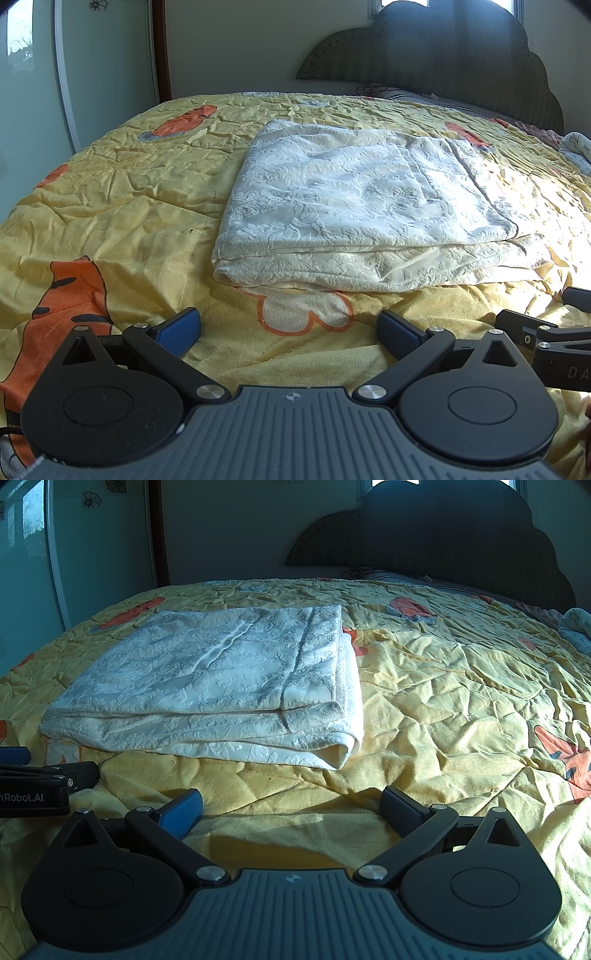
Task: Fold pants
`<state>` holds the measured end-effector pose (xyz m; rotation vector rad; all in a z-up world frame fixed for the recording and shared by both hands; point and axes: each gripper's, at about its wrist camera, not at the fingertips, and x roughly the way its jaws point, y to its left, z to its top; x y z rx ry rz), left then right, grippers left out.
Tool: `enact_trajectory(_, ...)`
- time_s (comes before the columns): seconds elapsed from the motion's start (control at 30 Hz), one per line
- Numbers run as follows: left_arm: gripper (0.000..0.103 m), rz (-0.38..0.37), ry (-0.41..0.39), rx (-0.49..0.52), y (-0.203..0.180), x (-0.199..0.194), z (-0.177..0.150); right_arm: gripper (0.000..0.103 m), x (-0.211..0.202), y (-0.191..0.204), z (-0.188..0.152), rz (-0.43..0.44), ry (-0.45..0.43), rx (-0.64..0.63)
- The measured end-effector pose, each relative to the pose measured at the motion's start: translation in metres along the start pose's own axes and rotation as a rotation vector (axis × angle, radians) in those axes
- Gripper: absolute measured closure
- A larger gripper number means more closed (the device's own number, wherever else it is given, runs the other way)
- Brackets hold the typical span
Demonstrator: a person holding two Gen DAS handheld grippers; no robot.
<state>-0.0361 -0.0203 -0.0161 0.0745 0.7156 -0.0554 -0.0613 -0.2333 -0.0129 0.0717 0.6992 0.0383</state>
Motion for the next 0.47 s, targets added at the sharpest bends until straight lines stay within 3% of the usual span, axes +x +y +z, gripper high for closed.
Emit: enact_trajectory(0.47,0.0,-0.001,-0.006,-0.011,0.0005,-0.0015,-0.0005,0.0,-0.0001,-0.0004,-0.0001,0.0,0.0,0.0)
